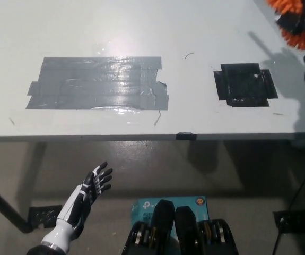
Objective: A person hands an oraange duster to the robot and the robot grabs it with its right hand and places it on the black marked spot infron tof it on the desk
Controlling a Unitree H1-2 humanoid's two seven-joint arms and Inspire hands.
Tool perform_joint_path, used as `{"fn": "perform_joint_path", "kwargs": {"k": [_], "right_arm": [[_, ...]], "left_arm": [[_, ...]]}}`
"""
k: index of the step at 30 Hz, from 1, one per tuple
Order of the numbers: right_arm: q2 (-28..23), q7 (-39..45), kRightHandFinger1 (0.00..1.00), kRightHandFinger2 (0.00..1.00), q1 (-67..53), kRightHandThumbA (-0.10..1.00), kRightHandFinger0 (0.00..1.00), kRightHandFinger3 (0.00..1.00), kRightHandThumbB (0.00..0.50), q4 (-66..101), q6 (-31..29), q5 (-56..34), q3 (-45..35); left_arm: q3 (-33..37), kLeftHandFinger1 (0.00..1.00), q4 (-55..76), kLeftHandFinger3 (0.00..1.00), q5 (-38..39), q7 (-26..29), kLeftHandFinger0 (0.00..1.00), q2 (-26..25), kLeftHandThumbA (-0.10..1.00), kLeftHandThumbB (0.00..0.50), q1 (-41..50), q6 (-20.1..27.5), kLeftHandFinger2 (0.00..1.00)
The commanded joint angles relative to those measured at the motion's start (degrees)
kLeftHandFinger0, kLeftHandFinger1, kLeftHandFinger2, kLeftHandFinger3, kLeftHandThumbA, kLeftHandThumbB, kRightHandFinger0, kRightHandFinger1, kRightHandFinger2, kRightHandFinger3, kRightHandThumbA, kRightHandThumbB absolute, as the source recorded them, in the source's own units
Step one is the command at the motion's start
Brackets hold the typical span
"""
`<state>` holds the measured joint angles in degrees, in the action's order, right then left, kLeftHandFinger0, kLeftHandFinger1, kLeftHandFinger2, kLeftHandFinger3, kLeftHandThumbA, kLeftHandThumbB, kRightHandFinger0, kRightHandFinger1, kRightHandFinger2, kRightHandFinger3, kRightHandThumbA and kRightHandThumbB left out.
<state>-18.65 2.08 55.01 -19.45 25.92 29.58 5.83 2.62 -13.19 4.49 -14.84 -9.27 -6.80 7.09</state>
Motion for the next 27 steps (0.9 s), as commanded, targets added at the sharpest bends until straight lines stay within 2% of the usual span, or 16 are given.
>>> {"fn": "perform_joint_path", "kwargs": {"k": [1, 10, 12, 13, 14, 15, 16, 17, 20, 21, 22, 23, 24, 25, 26, 27], "right_arm": [[-0.4, 1.5, 0.56, 0.76, 4.6, -0.10, 0.19, 0.77, 0.227, -5.6, 0.2, 0.4, 1.3], [2.9, -0.6, 0.37, 0.61, 6.0, -0.10, 0.01, 0.75, 0.237, -22.7, -4.3, -2.6, 2.3], [3.7, -0.7, 0.46, 0.65, 6.6, -0.10, 0.11, 0.69, 0.237, -26.8, -5.3, -3.2, 2.4], [4.2, -1.1, 0.66, 0.79, 7.2, -0.10, 0.35, 0.77, 0.239, -29.5, -5.4, -3.2, 2.6], [4.6, -1.0, 0.62, 0.77, 7.3, -0.10, 0.33, 0.92, 0.230, -30.7, -5.4, -3.1, 2.9], [4.9, -0.8, 0.67, 0.82, 7.4, -0.10, 0.37, 0.96, 0.219, -32.0, -5.5, -2.8, 3.5], [5.1, -0.7, 0.67, 0.79, 7.6, -0.10, 0.40, 0.94, 0.215, -33.5, -5.8, -2.5, 4.2], [5.4, -0.9, 0.68, 0.76, 7.7, -0.10, 0.41, 0.74, 0.228, -34.6, -6.3, -2.6, 4.3], [6.0, -1.1, 0.74, 0.75, 7.9, -0.10, 0.47, 0.58, 0.235, -36.8, -7.8, -3.6, 4.1], [6.3, -0.4, 0.62, 0.67, 8.1, -0.05, 0.41, 0.76, 0.251, -37.3, -7.9, -4.1, 4.0], [6.7, 1.7, 0.59, 0.79, 8.6, 0.16, 0.35, 0.99, 0.273, -38.1, -7.8, -5.3, 3.8], [6.8, 2.9, 0.69, 0.97, 8.7, 0.26, 0.45, 1.00, 0.301, -38.1, -8.0, -6.1, 3.5], [6.9, 3.6, 0.72, 1.00, 8.7, 0.30, 0.49, 1.00, 0.315, -38.1, -8.2, -6.6, 3.3], [7.0, 4.4, 1.00, 1.00, 8.8, 0.45, 0.81, 1.00, 0.365, -38.4, -9.4, -7.3, 3.2], [7.0, 4.5, 1.00, 1.00, 8.8, 0.48, 1.00, 1.00, 0.367, -38.6, -9.7, -7.5, 3.3], [6.9, 4.2, 1.00, 1.00, 8.6, 0.57, 1.00, 1.00, 0.329, -38.5, -11.0, -7.5, 3.6]], "left_arm": [[-0.8, 1.00, 1.7, 1.00, -0.4, 1.2, 1.00, -0.3, 1.00, 0.224, -1.2, 0.7, 1.00], [-1.0, 1.00, 1.8, 1.00, -1.1, 1.6, 1.00, -0.6, 1.00, 0.211, -1.8, 0.8, 1.00], [-1.1, 1.00, 2.0, 1.00, -1.0, 1.6, 1.00, -0.5, 1.00, 0.210, -1.7, 0.6, 1.00], [-1.2, 1.00, 2.1, 1.00, -1.2, 1.6, 1.00, -0.6, 1.00, 0.209, -1.8, 0.6, 1.00], [-1.1, 1.00, 2.0, 1.00, -1.5, 1.7, 1.00, -0.6, 1.00, 0.202, -1.8, 0.8, 1.00], [-1.1, 1.00, 2.0, 1.00, -1.7, 1.8, 1.00, -0.6, 1.00, 0.213, -1.9, 0.9, 1.00], [-1.1, 1.00, 2.0, 1.00, -1.9, 2.0, 1.00, -0.5, 1.00, 0.215, -1.9, 0.9, 1.00], [-1.1, 1.00, 1.9, 1.00, -2.1, 2.0, 1.00, -0.6, 1.00, 0.234, -1.9, 1.0, 1.00], [-1.1, 1.00, 1.8, 1.00, -2.3, 2.1, 1.00, -0.6, 1.00, 0.239, -2.1, 1.1, 1.00], [-1.1, 1.00, 1.6, 1.00, -2.2, 2.0, 1.00, -0.7, 0.99, 0.239, -2.2, 1.1, 1.00], [-1.2, 1.00, 1.5, 1.00, -2.2, 2.0, 1.00, -0.7, 0.98, 0.249, -2.6, 1.2, 1.00], [-1.3, 1.00, 1.5, 1.00, -2.2, 2.0, 1.00, -0.7, 0.97, 0.256, -2.7, 1.1, 1.00], [-1.3, 1.00, 1.6, 1.00, -2.3, 2.1, 1.00, -0.7, 0.97, 0.256, -2.7, 1.0, 1.00], [-1.2, 1.00, 1.9, 1.00, -2.7, 2.2, 1.00, -0.7, 0.97, 0.258, -2.6, 0.7, 1.00], [-1.2, 1.00, 2.0, 1.00, -2.8, 2.3, 1.00, -0.7, 0.96, 0.258, -2.6, 0.6, 1.00], [-1.2, 1.00, 2.2, 1.00, -2.9, 2.2, 1.00, -0.8, 0.96, 0.261, -2.5, 0.2, 1.00]]}}
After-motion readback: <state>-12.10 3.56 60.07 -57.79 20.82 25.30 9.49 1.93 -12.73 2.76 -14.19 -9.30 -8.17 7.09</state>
